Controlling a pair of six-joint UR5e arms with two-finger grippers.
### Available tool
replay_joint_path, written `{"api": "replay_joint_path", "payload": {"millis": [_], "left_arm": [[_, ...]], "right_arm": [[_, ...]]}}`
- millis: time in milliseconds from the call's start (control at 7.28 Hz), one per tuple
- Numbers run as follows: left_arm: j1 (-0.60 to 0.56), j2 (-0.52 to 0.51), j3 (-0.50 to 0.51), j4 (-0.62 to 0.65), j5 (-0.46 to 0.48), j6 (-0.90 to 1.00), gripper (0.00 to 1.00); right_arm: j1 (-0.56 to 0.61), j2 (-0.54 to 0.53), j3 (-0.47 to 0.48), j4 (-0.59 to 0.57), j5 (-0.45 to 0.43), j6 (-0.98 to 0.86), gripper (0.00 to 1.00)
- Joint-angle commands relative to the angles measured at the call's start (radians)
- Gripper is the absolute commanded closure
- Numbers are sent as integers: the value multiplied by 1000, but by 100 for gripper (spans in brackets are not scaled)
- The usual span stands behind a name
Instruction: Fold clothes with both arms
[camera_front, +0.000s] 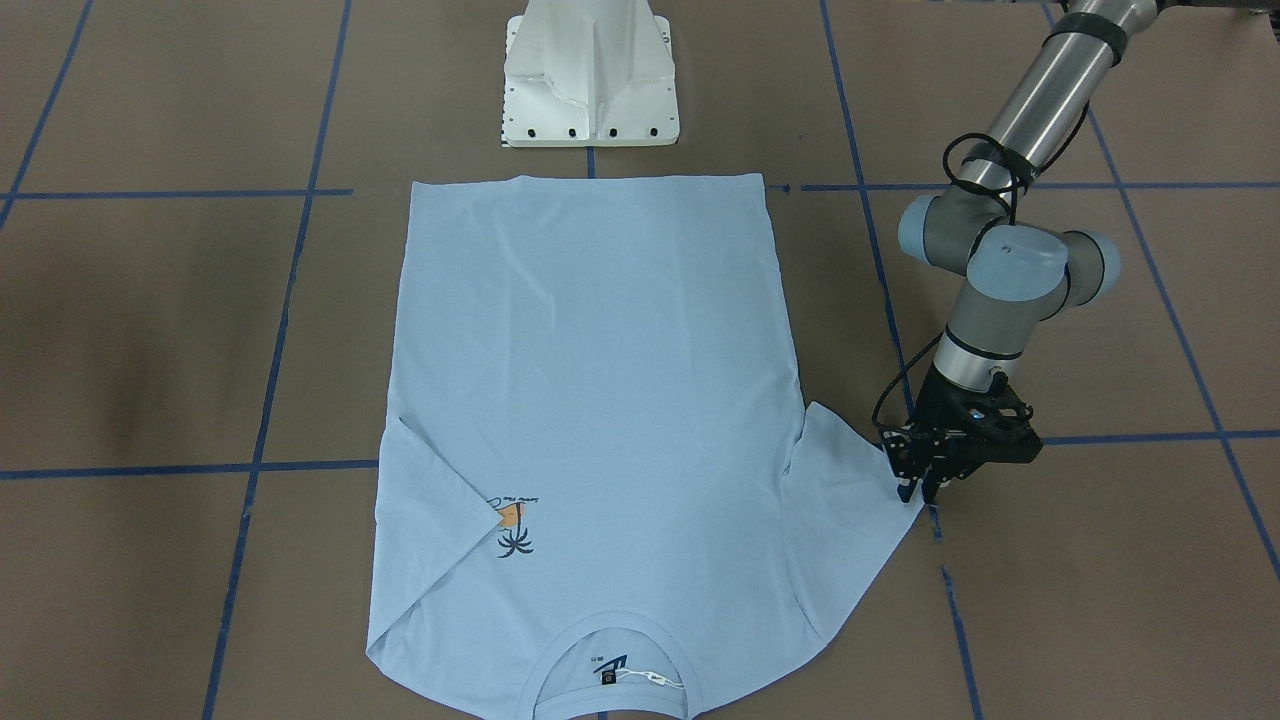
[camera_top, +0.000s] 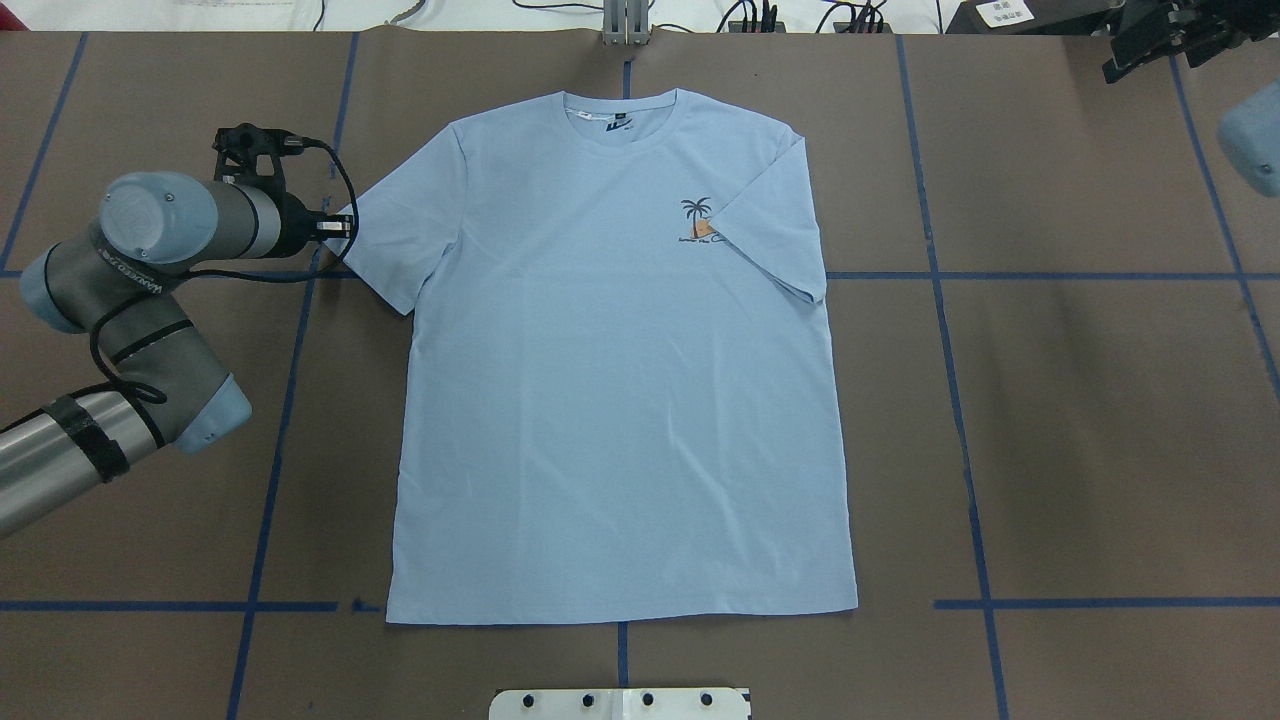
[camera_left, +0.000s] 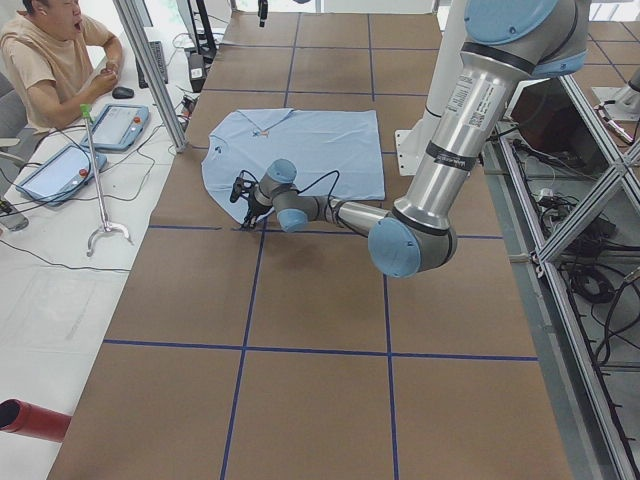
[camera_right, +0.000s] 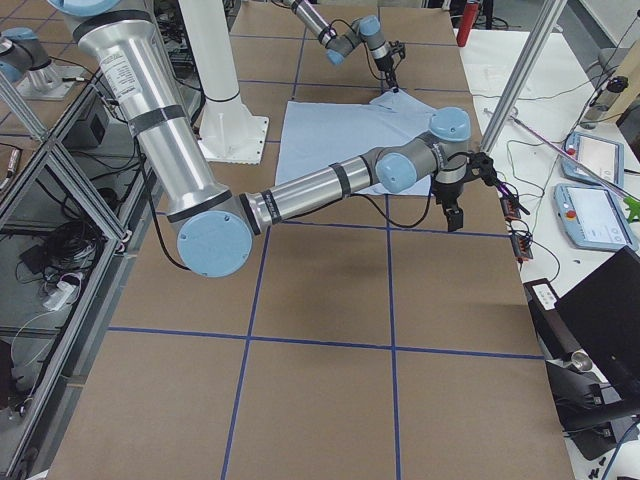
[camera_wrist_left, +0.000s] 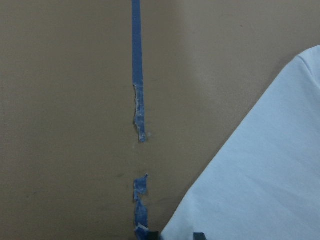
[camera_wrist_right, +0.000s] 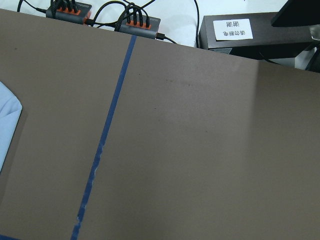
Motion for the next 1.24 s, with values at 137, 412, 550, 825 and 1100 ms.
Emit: {"api": "replay_joint_path", "payload": {"millis": [137, 412, 550, 825, 1100], "left_arm": [[5, -14, -20, 11, 33, -2, 100], [12, -94, -44, 116, 35, -2, 100], [33, -137, -95, 240, 35, -12, 100], [97, -239, -100, 377, 40, -74, 100], [140, -338, 18, 376, 81, -136, 100]], "right_arm": [[0, -1, 1, 0, 0, 2, 0], [0, -2, 1, 0, 0, 2, 0], [0, -2, 1, 0, 0, 2, 0], [0, -2, 1, 0, 0, 3, 0], [-1, -2, -2, 0, -2, 3, 0]]}}
